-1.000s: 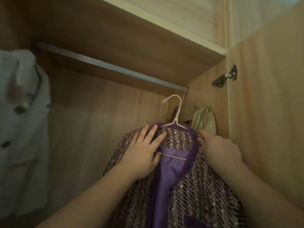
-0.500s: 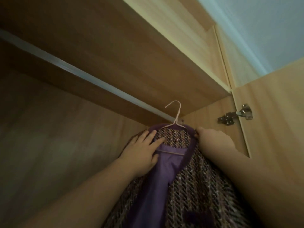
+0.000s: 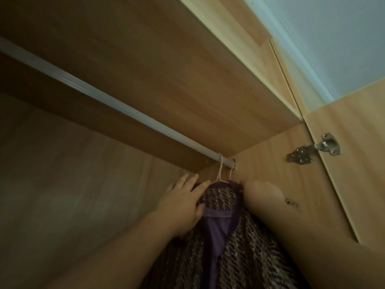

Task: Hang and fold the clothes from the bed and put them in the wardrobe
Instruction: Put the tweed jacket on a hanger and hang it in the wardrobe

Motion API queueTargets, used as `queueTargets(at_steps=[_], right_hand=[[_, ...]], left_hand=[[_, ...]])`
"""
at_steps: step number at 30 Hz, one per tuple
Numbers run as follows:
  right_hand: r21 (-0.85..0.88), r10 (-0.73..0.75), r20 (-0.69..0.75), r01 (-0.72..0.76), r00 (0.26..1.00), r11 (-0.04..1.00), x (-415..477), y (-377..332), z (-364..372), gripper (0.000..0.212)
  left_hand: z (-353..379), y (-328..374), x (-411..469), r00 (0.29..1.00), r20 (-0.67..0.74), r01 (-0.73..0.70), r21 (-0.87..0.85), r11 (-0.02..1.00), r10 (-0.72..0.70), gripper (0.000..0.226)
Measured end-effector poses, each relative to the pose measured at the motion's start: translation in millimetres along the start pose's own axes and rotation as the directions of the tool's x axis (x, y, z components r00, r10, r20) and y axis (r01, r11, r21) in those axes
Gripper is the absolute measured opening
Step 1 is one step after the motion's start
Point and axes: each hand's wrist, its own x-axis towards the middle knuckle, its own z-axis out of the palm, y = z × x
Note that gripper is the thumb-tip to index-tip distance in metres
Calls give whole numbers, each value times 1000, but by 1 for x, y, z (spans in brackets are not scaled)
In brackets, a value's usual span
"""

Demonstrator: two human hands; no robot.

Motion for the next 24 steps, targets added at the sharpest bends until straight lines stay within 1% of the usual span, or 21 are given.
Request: queueTargets(at_steps=[2,5,9,12,14,16,18,21,24], right_hand=[[4,-41,-66,41,997,999,-6,-5,7,29],[36,-69,-55,71,996,997,-18,-7,3,31],[-103,-146,-15,143,989,984,-59,-4,-11,54],[-102,-174,12,174,985,979,-112,4,-15,60],[-46,-168,-18,167,986,985,-152,13,-12,61],[31,-121,-23,122,992,992,-195,24,-16,64],[94,-89,20,86,996,992,-237,36,-22,67],[106,-88,69,81,994,991,-299,56,-33,66],[96,-41,151,27,988,995,-364,87,-49,67]], left_hand=[[7,3,-10,1000,29,6,-10,1000,-6,62],[9,9,-23,1000,27,15,1,1000,-15,63],[-4,32,-39,999,27,37,-45,998,-36,63],[-12,57,-55,1000,11,25,-77,997,-24,63],[-17,74,-68,1000,8,23,-93,995,-22,64],[-19,95,-86,999,36,42,-128,991,-37,65],[-17,120,-114,992,113,67,-171,983,-48,69],[-19,164,-167,981,191,59,-224,973,-16,79],[-34,214,-219,971,240,88,-356,930,0,77]])
